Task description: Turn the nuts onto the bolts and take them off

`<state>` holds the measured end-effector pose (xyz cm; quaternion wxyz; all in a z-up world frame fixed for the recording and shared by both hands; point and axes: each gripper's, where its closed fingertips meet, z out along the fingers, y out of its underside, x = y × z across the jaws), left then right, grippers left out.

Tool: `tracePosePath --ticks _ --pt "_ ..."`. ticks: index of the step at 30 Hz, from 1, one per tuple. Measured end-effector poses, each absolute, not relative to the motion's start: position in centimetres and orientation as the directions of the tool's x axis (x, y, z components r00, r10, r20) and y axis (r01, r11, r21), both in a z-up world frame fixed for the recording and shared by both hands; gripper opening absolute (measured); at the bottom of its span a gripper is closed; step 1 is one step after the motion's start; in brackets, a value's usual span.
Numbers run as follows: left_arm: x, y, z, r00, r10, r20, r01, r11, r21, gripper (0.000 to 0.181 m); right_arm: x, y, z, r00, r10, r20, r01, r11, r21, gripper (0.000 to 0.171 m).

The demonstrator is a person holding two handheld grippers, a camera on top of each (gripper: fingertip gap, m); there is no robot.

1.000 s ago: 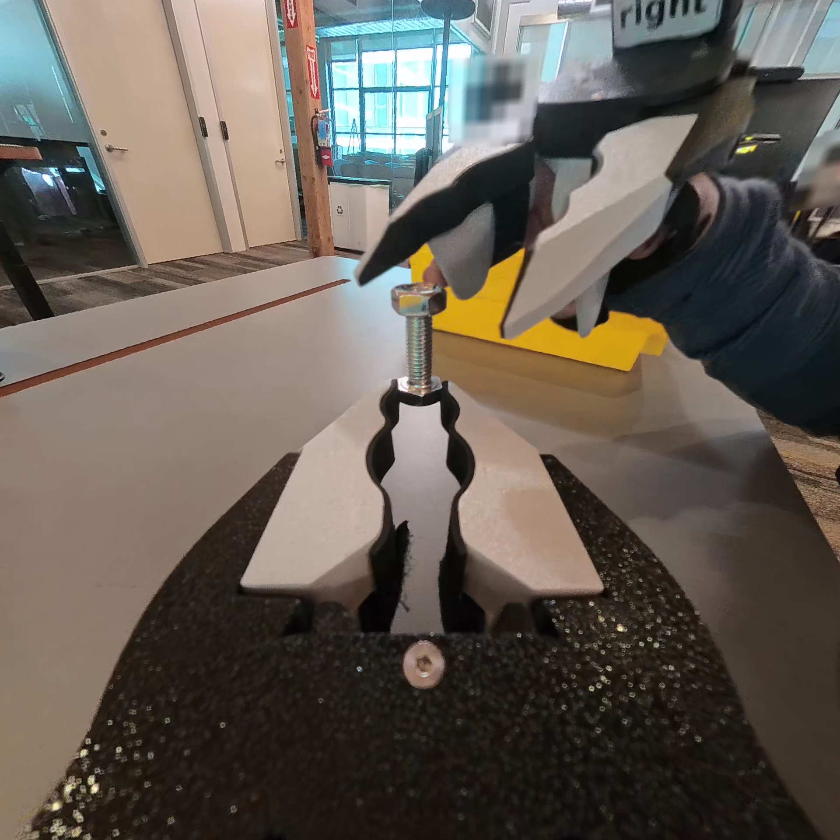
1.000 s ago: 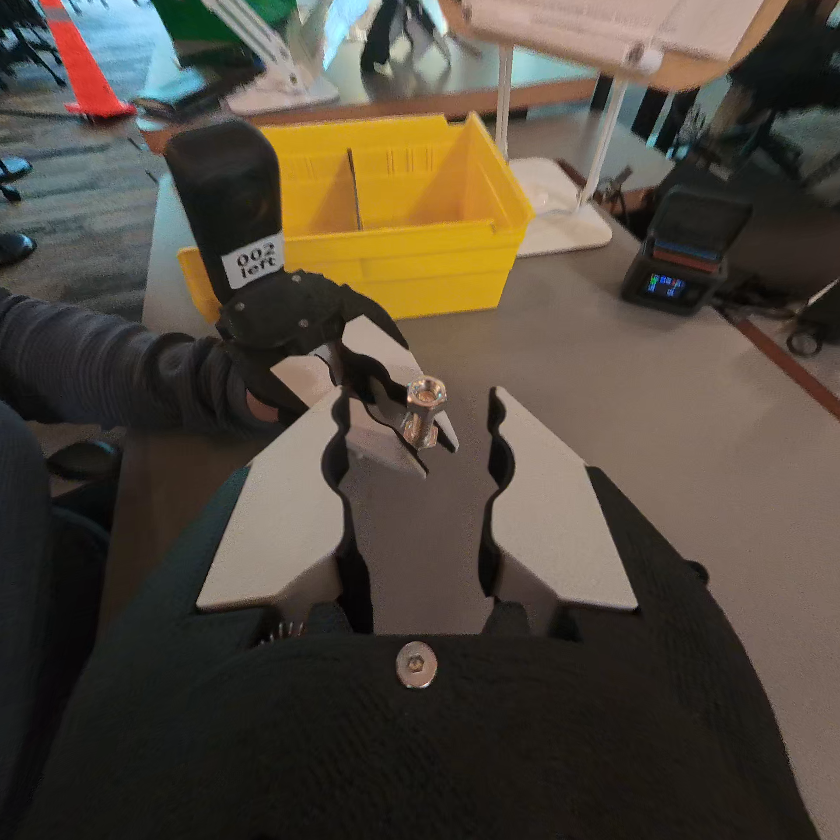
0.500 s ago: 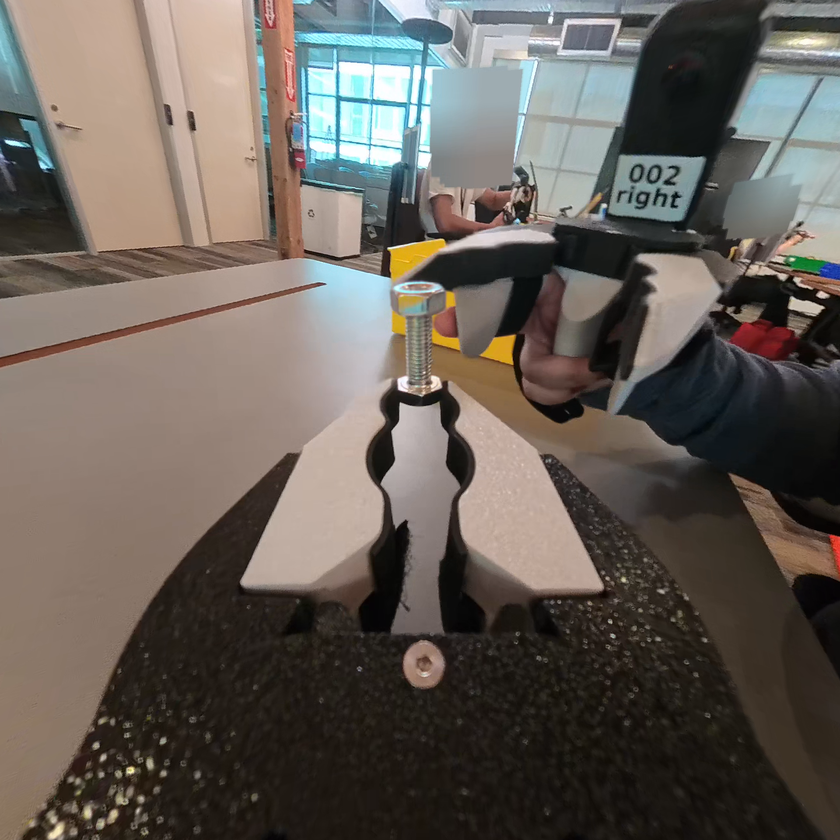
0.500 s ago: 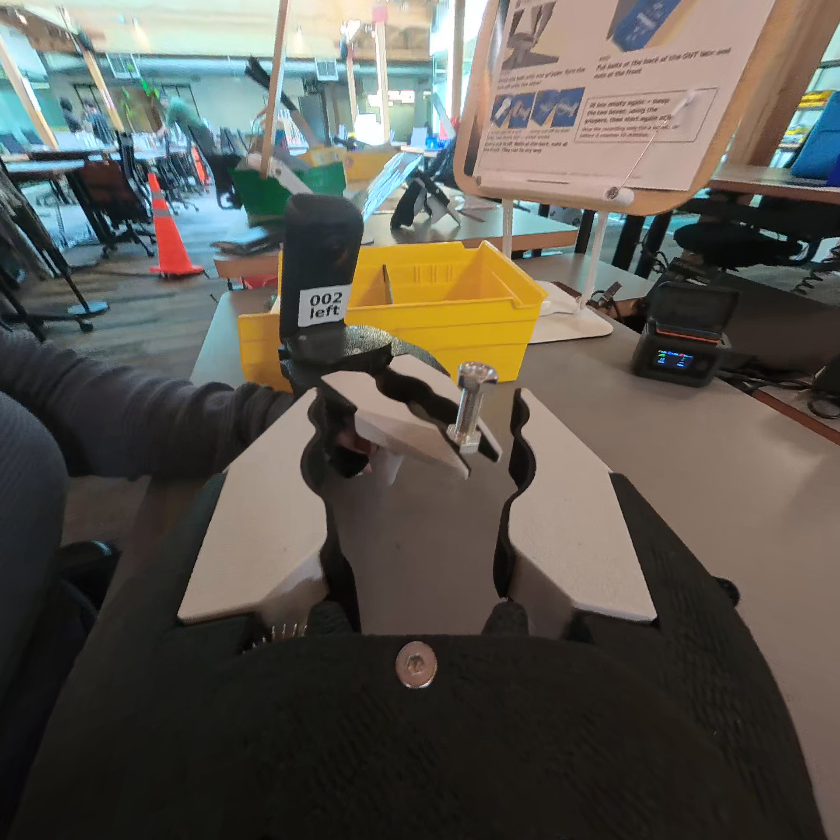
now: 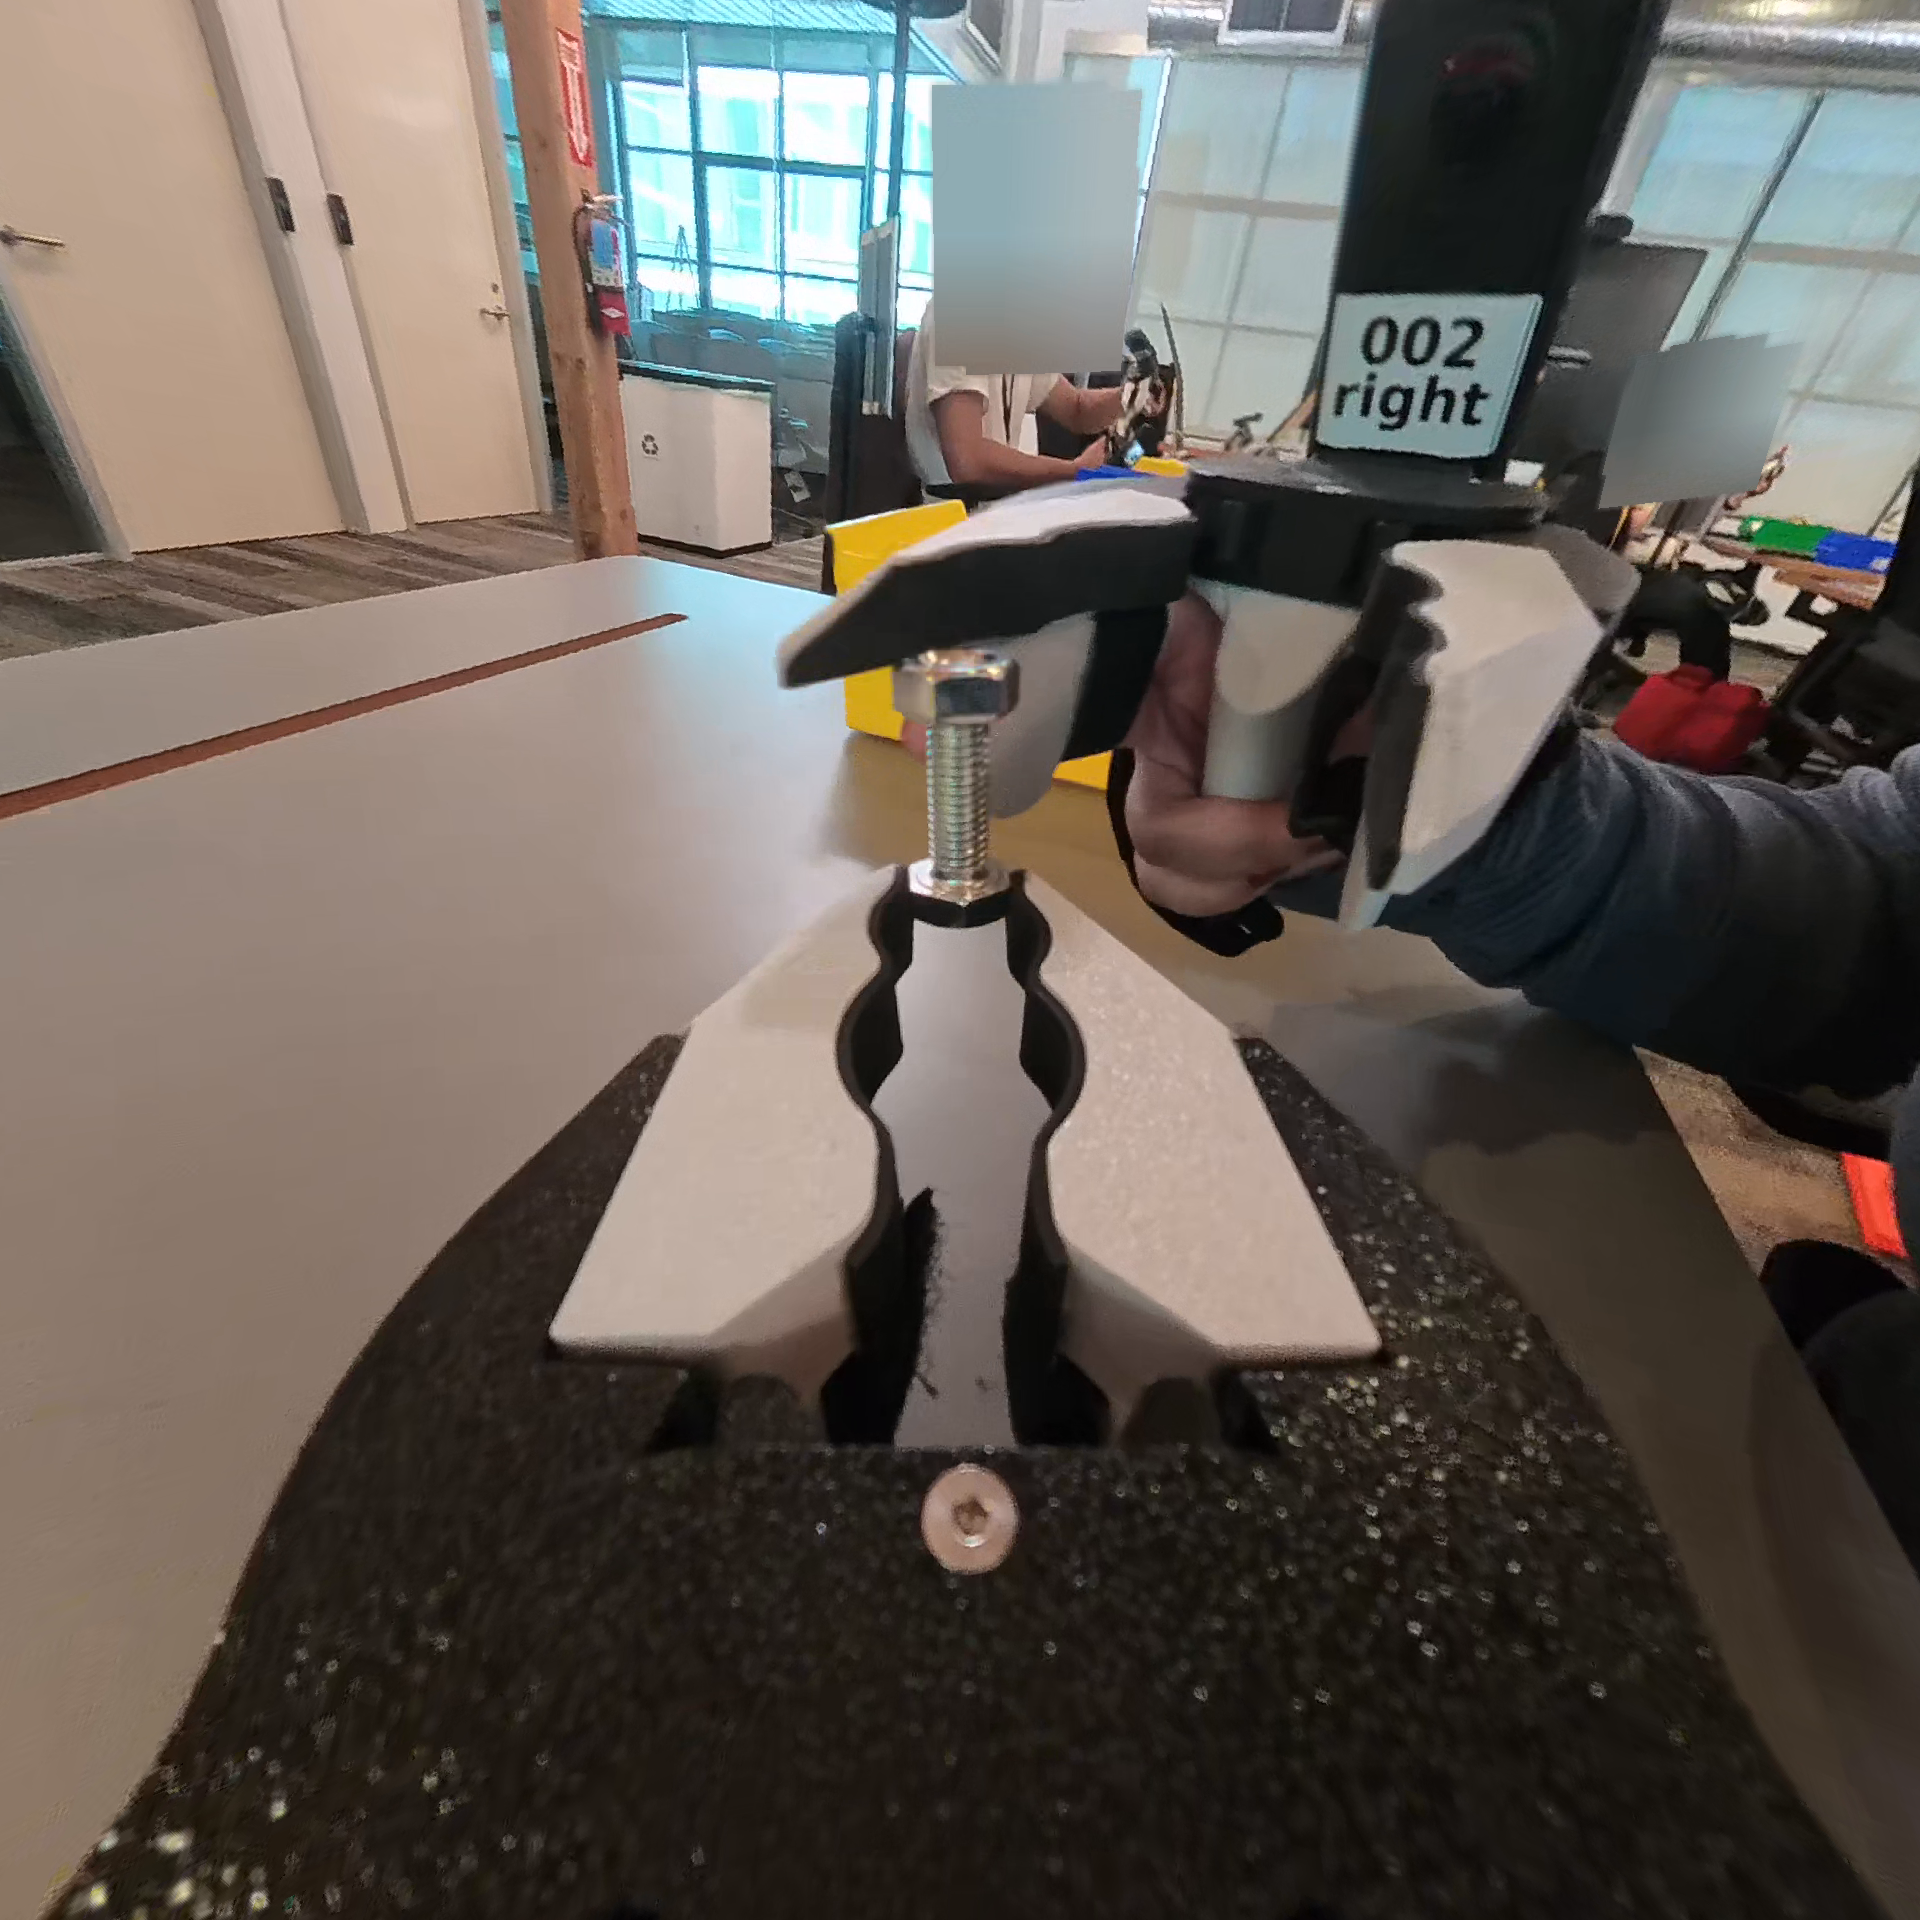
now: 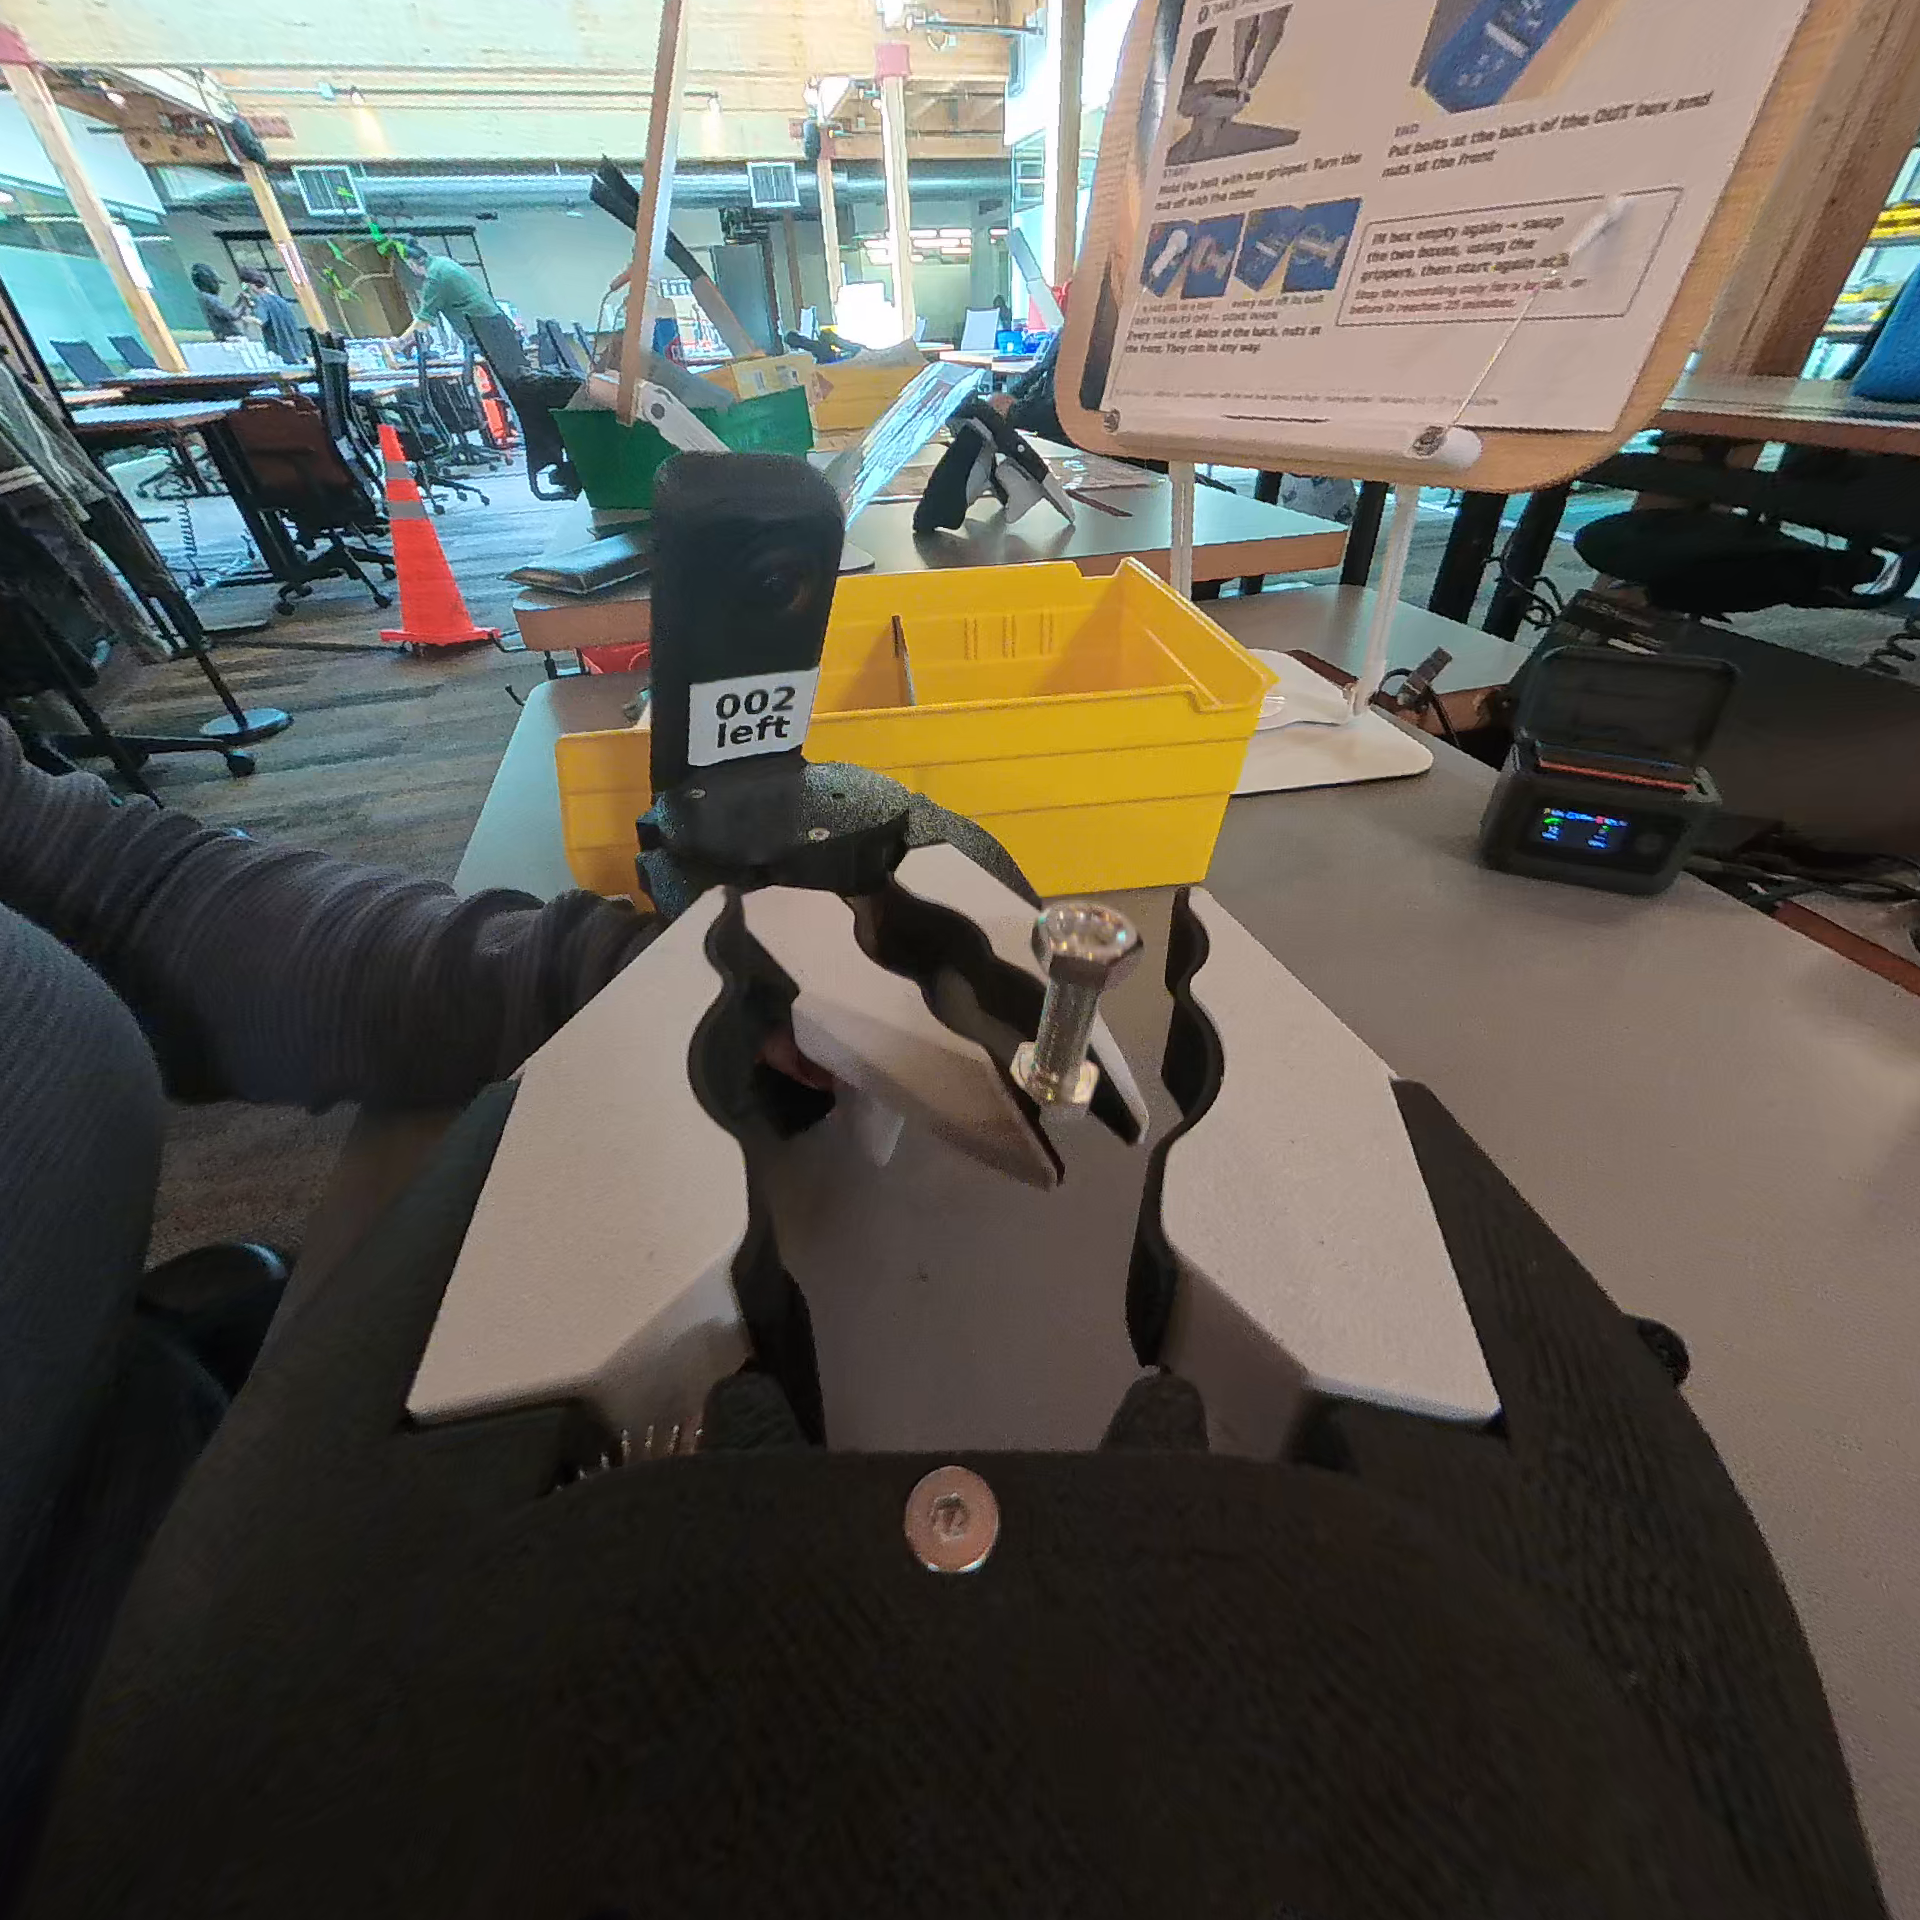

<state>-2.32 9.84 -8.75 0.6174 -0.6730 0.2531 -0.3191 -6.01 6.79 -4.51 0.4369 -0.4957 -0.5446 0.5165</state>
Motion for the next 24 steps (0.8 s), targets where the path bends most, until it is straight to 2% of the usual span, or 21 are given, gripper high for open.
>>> tracePosePath --ticks 7,12,15,18,24 --pt "-3.5 10.3 -8.5 0.692 -0.705 0.158 0.102 -0.121 -0.987 0.015 -5.0 6.9 -4.5 -0.119 0.992 -0.047 0.084 -0.037 -0.996 0.078" --pt "-1.5 9.4 -8.9 0.644 -0.760 0.091 0.024 -0.099 -0.995 0.016 -6.1 6.5 -4.6 -0.144 0.988 -0.048 0.082 -0.036 -0.996 0.080" --pt "-2.3 9.7 -8.7 0.665 -0.738 0.112 0.051 -0.104 -0.993 0.016 -5.9 6.0 -4.7 -0.151 0.988 -0.040 0.078 -0.029 -0.997 0.081" --pt "-2.9 10.0 -8.5 0.675 -0.723 0.146 0.089 -0.117 -0.989 0.015 -4.8 6.4 -4.5 -0.147 0.987 -0.063 0.073 -0.052 -0.996 0.076" --pt "-1.5 9.4 -8.8 0.642 -0.759 0.107 0.043 -0.105 -0.994 0.015 -5.9 6.2 -4.9 -0.150 0.987 -0.057 0.071 -0.047 -0.996 0.078"
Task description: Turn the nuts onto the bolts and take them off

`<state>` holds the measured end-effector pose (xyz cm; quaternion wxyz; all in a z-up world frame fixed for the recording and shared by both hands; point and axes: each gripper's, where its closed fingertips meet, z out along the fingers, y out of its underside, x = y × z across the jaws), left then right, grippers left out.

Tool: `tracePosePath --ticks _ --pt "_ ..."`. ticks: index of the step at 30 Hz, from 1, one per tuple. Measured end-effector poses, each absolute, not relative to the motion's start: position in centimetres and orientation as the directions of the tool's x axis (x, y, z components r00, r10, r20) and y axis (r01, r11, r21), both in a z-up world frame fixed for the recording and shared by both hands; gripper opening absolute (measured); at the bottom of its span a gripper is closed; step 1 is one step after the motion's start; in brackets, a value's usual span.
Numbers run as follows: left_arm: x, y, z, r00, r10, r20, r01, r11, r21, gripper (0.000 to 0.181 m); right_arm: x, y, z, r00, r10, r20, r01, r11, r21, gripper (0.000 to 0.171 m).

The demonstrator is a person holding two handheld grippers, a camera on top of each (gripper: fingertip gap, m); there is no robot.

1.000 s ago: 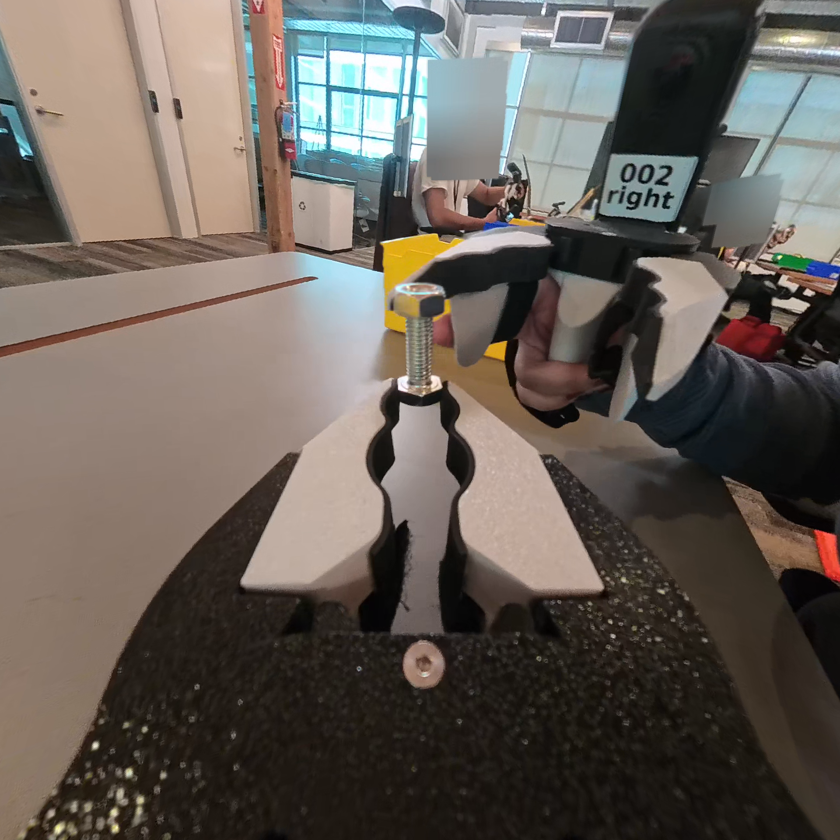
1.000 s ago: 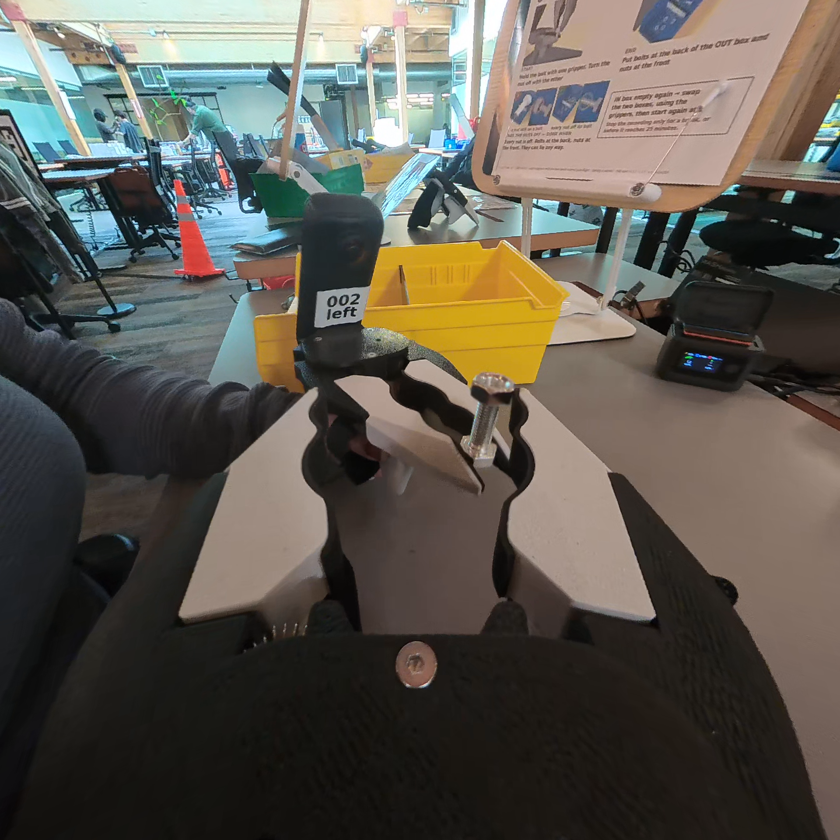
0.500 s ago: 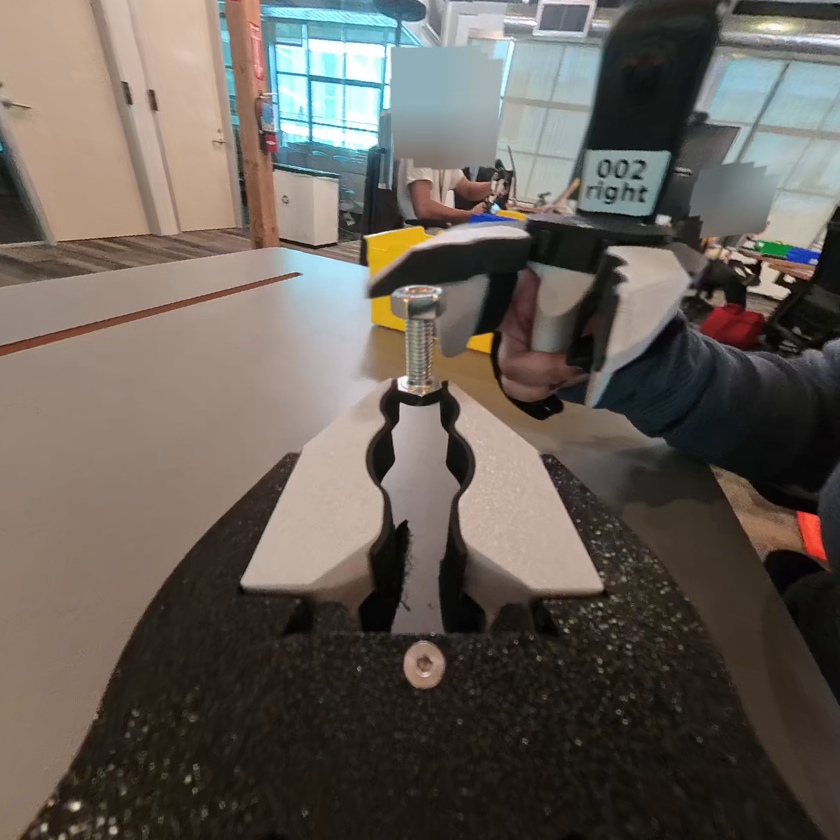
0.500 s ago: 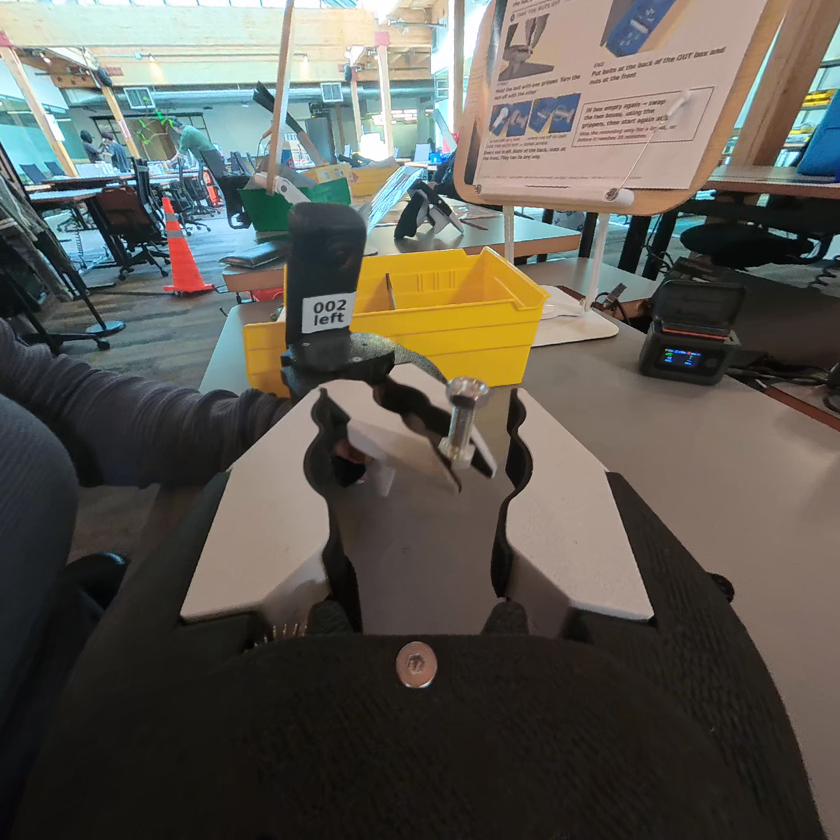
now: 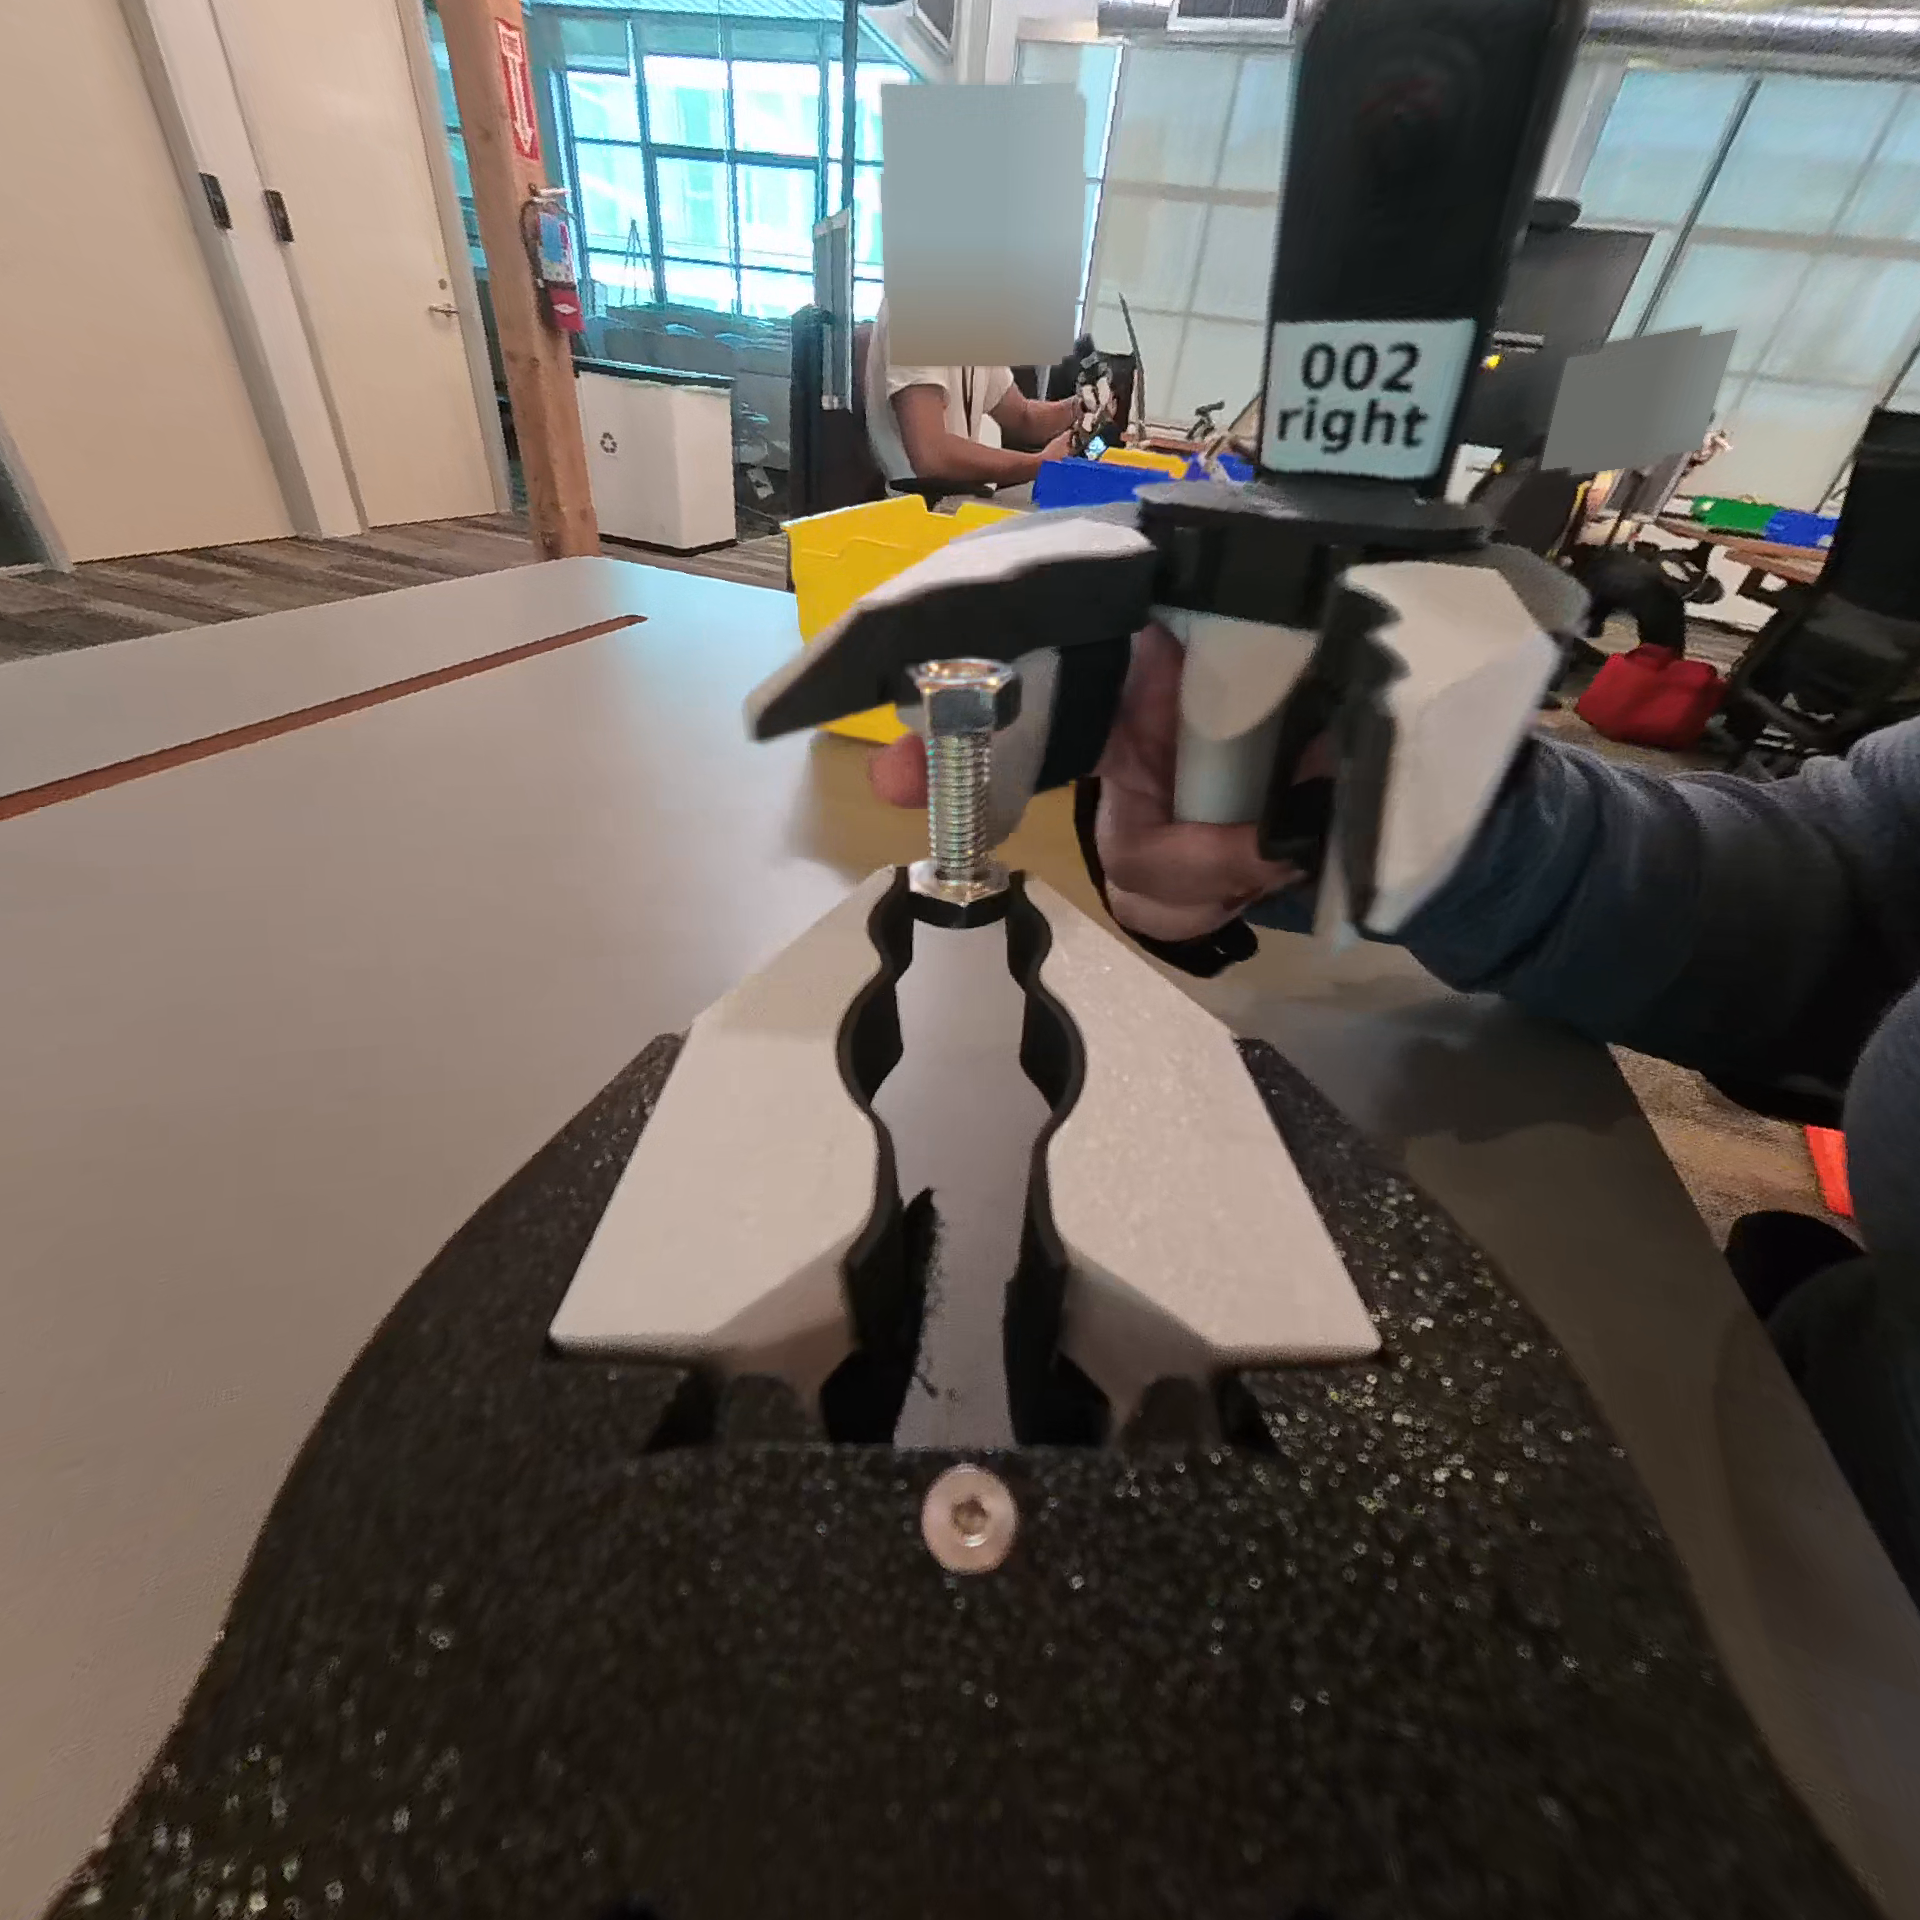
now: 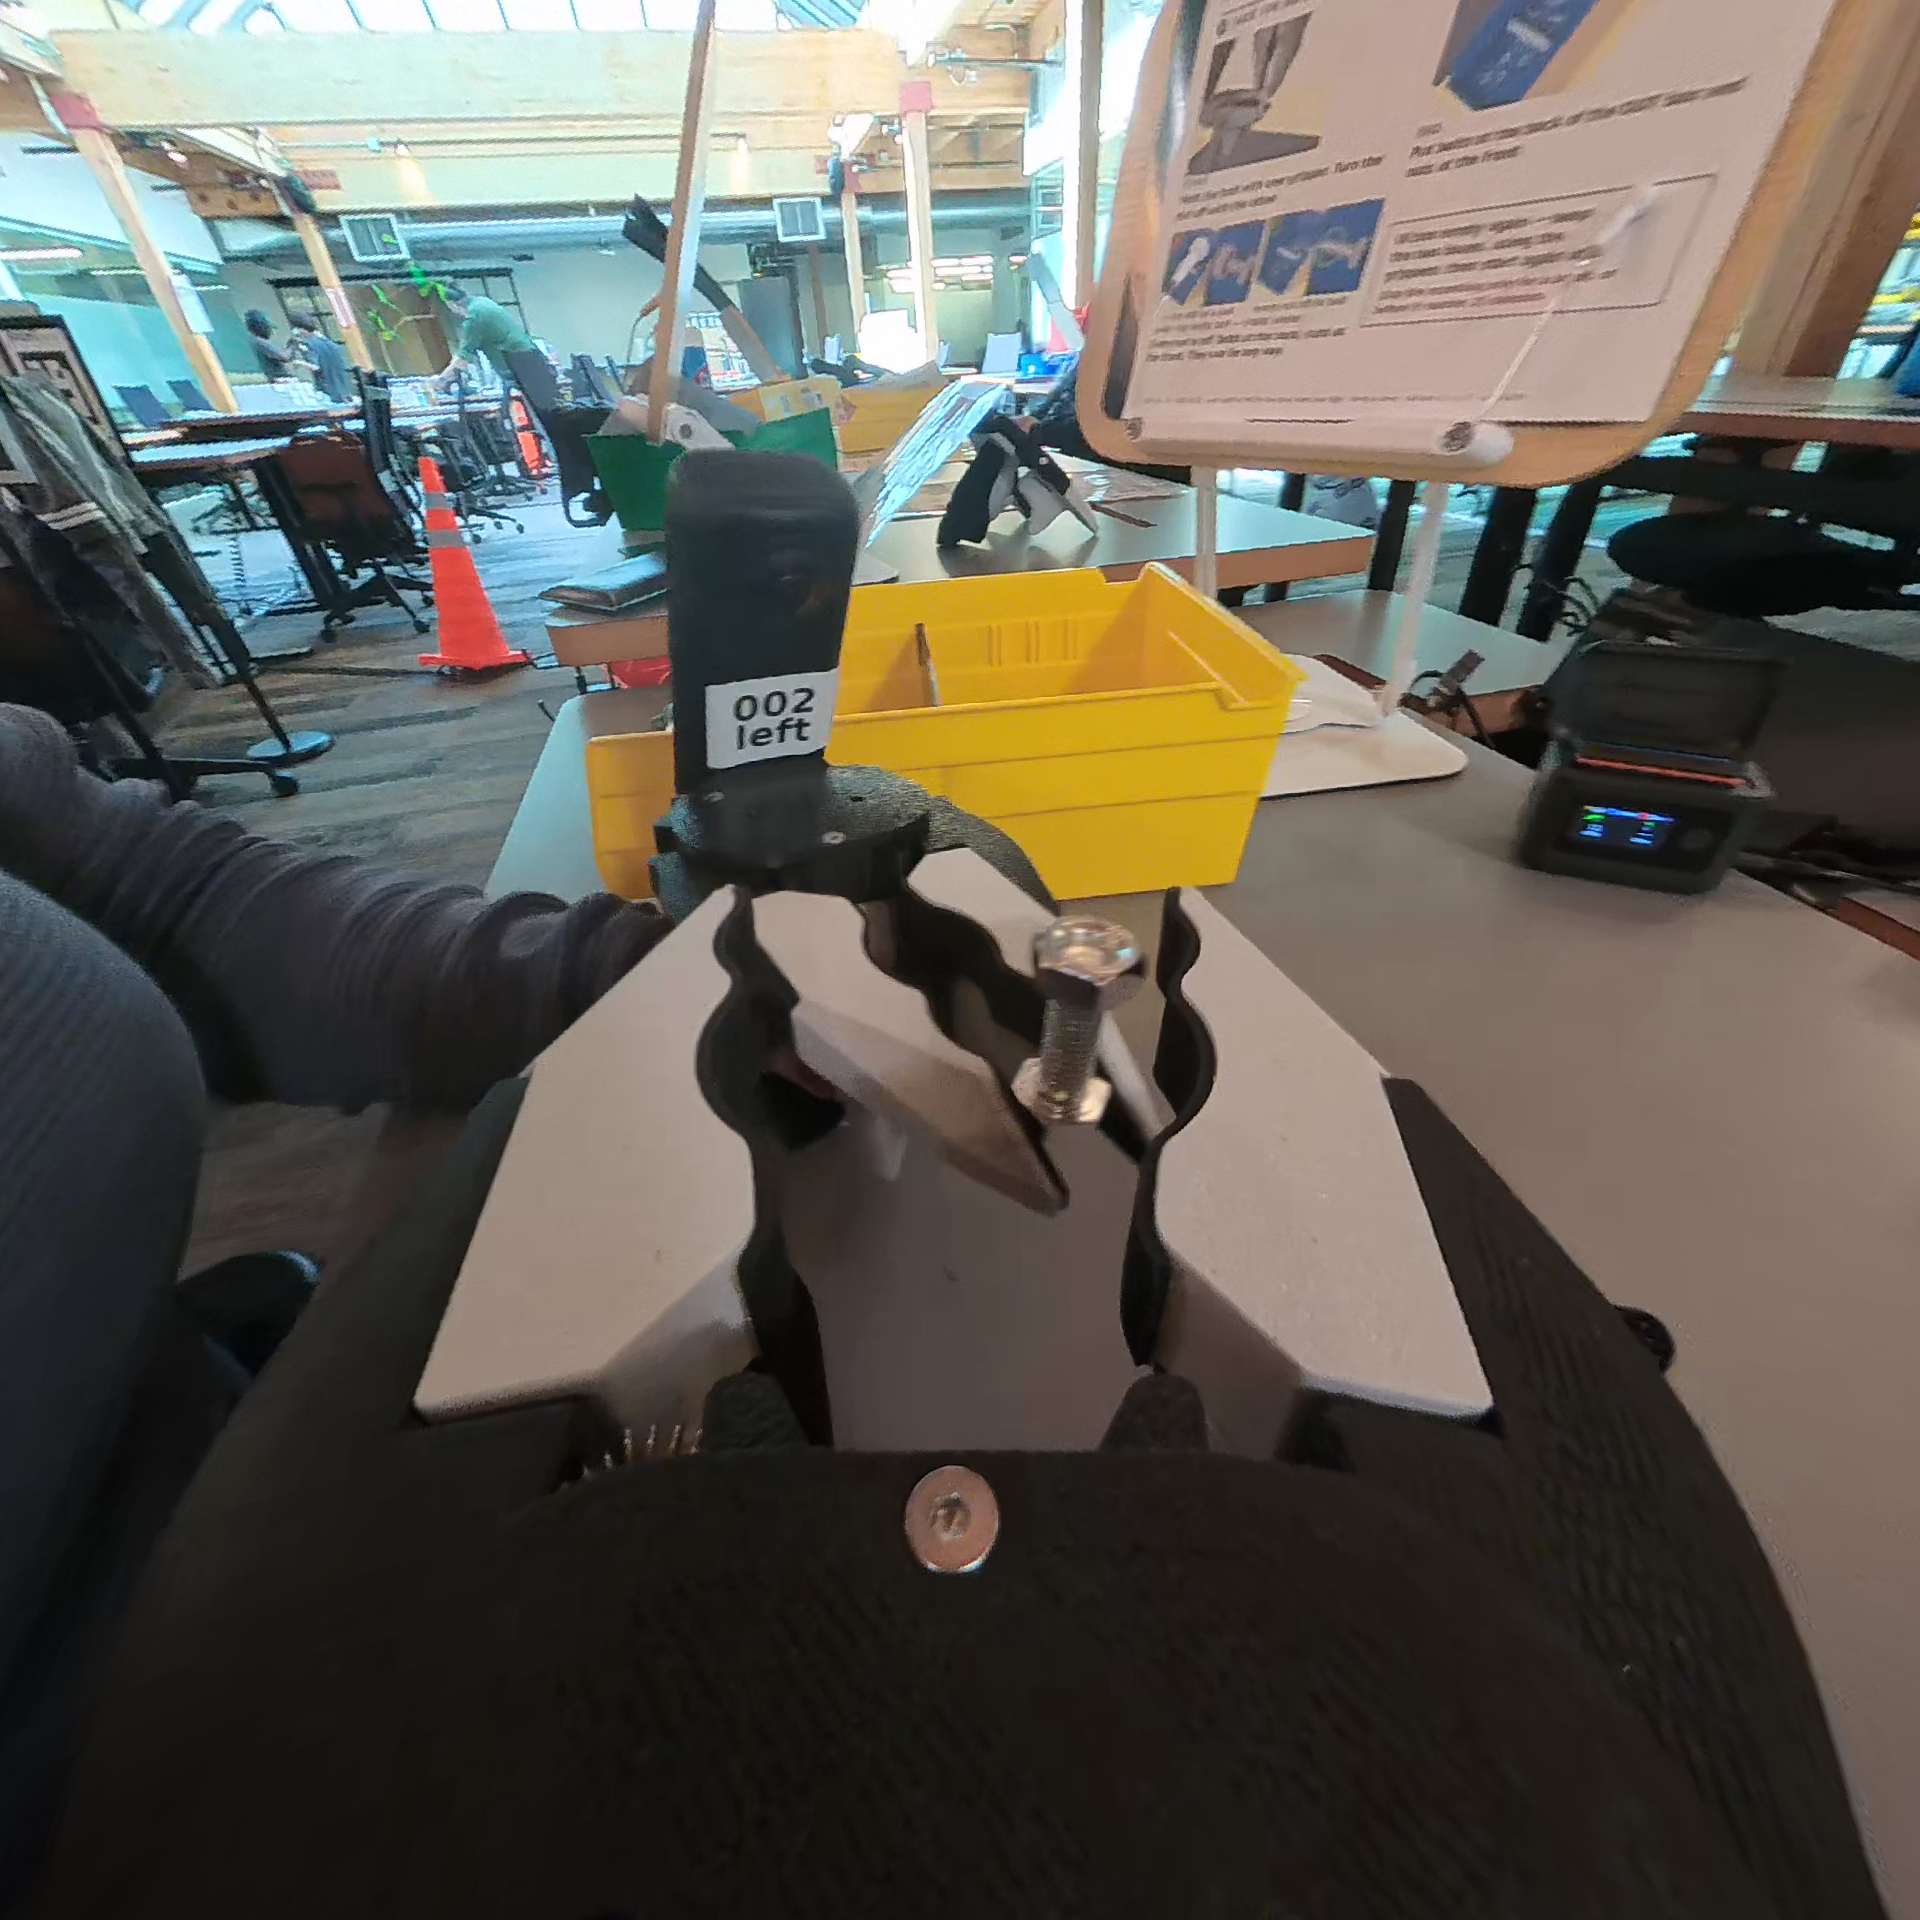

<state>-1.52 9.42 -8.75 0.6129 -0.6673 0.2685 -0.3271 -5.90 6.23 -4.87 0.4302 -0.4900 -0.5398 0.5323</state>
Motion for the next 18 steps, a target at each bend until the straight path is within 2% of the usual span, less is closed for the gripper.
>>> tracePosePath --ticks 2,6,10,13,18 --pt "-2.3 9.7 -8.7 0.667 -0.737 0.110 0.050 -0.103 -0.993 0.016 -5.7 6.0 -4.9 -0.137 0.989 -0.048 0.057 -0.041 -0.998 0.081" --pt "-2.9 10.0 -8.5 0.668 -0.727 0.161 0.102 -0.125 -0.987 0.016 -4.4 7.1 -4.6 -0.091 0.993 -0.077 0.009 -0.076 -0.997 0.070" --pt "-1.0 9.2 -9.0 0.630 -0.771 0.092 0.017 -0.105 -0.994 0.016 -5.5 6.9 -5.1 -0.095 0.994 -0.061 0.041 -0.057 -0.997 0.075" --pt "-1.4 9.3 -8.7 0.628 -0.768 0.121 0.054 -0.112 -0.992 0.015 -5.3 6.0 -5.0 -0.112 0.991 -0.067 0.024 -0.065 -0.998 0.075" --pt "-2.0 9.6 -8.6 0.640 -0.754 0.148 0.081 -0.126 -0.989 0.015 -3.7 7.2 -4.8 -0.069 0.993 -0.097 -0.014 -0.098 -0.995 0.063"
